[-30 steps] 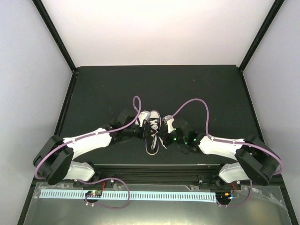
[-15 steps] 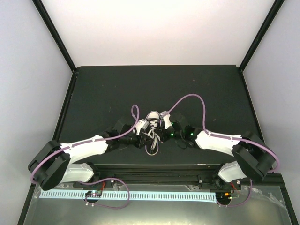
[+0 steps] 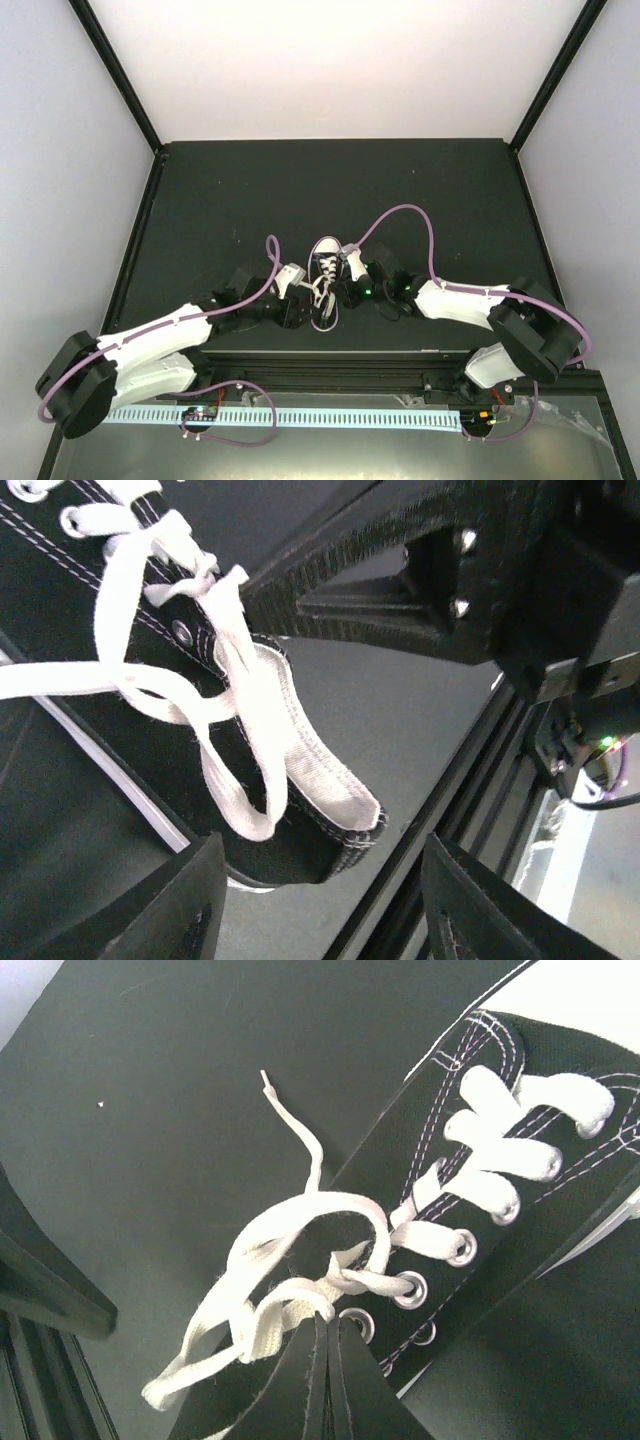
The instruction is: Tie the shoes
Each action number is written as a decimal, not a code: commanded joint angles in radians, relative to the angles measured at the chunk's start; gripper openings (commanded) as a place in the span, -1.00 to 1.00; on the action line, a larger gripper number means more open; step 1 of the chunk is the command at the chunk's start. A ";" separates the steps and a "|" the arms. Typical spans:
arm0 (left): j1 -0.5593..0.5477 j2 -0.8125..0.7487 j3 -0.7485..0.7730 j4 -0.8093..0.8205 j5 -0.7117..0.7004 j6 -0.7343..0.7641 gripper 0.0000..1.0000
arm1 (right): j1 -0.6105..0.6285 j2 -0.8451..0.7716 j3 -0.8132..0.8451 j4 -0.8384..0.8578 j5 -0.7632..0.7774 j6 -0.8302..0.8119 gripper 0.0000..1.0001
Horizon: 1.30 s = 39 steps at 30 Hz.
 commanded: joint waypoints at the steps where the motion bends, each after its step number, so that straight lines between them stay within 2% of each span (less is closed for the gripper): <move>1: 0.024 -0.075 0.021 -0.072 -0.046 -0.044 0.21 | -0.002 -0.021 -0.011 0.001 0.003 -0.019 -0.97; 5: 0.061 -0.040 0.062 -0.062 -0.066 -0.070 0.32 | -0.002 -0.022 -0.008 0.001 0.004 -0.019 -0.97; 11: 0.117 0.139 0.129 0.013 -0.031 -0.090 -0.05 | -0.003 -0.021 -0.009 0.001 0.003 -0.016 -0.97; 17: 0.128 0.290 0.177 0.087 -0.014 -0.093 -0.23 | -0.002 -0.024 -0.011 -0.003 0.004 -0.017 -0.97; 25: 0.140 0.345 0.215 0.112 -0.028 -0.078 -0.29 | -0.002 -0.008 -0.007 0.006 -0.005 -0.012 -0.97; 32: 0.142 0.389 0.229 0.106 -0.015 -0.074 -0.50 | -0.003 -0.001 0.004 0.002 -0.007 -0.016 -0.97; 39: 0.141 0.391 0.219 0.102 -0.015 -0.073 -0.47 | -0.002 0.001 0.007 -0.001 -0.008 -0.018 -0.97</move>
